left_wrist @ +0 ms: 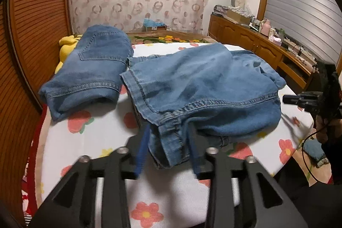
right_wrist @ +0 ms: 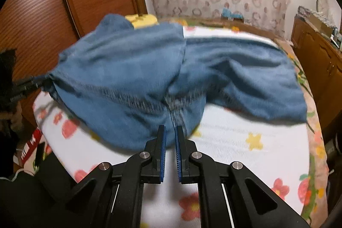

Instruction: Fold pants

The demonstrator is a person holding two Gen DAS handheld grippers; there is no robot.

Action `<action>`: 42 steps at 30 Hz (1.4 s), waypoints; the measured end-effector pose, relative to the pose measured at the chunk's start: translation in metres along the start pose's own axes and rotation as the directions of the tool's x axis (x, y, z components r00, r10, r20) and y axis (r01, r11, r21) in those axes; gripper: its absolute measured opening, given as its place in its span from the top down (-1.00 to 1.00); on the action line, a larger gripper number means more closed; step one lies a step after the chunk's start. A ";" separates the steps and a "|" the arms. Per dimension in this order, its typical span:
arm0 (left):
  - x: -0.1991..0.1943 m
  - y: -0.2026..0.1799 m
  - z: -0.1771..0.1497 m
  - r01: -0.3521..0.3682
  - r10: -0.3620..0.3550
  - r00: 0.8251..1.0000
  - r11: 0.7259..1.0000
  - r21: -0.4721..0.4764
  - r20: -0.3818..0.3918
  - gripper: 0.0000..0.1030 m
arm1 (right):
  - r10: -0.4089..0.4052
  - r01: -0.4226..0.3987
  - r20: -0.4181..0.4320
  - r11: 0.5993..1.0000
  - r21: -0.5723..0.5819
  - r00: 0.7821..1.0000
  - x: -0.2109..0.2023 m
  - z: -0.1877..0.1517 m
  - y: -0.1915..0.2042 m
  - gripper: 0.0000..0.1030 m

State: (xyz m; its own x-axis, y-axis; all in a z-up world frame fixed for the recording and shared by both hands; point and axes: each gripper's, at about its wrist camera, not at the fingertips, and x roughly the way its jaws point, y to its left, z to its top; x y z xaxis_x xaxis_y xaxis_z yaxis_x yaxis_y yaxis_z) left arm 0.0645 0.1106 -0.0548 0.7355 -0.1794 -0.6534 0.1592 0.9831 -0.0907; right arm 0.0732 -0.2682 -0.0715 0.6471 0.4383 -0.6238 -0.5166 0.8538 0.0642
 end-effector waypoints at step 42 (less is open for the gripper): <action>0.076 0.044 0.072 -0.040 0.044 0.997 0.998 0.056 -0.063 0.64 | -0.054 0.057 0.029 0.992 -0.114 0.998 0.071 0.045 0.022 0.04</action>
State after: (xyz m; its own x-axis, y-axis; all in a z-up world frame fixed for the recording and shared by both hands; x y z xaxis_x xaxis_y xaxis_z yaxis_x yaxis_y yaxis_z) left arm 0.1747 0.1373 -0.0538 0.6988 -0.1336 -0.7027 0.1662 0.9858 -0.0222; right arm 0.1330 -0.2062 -0.0791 0.6903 0.3995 -0.6033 -0.5394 0.8398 -0.0611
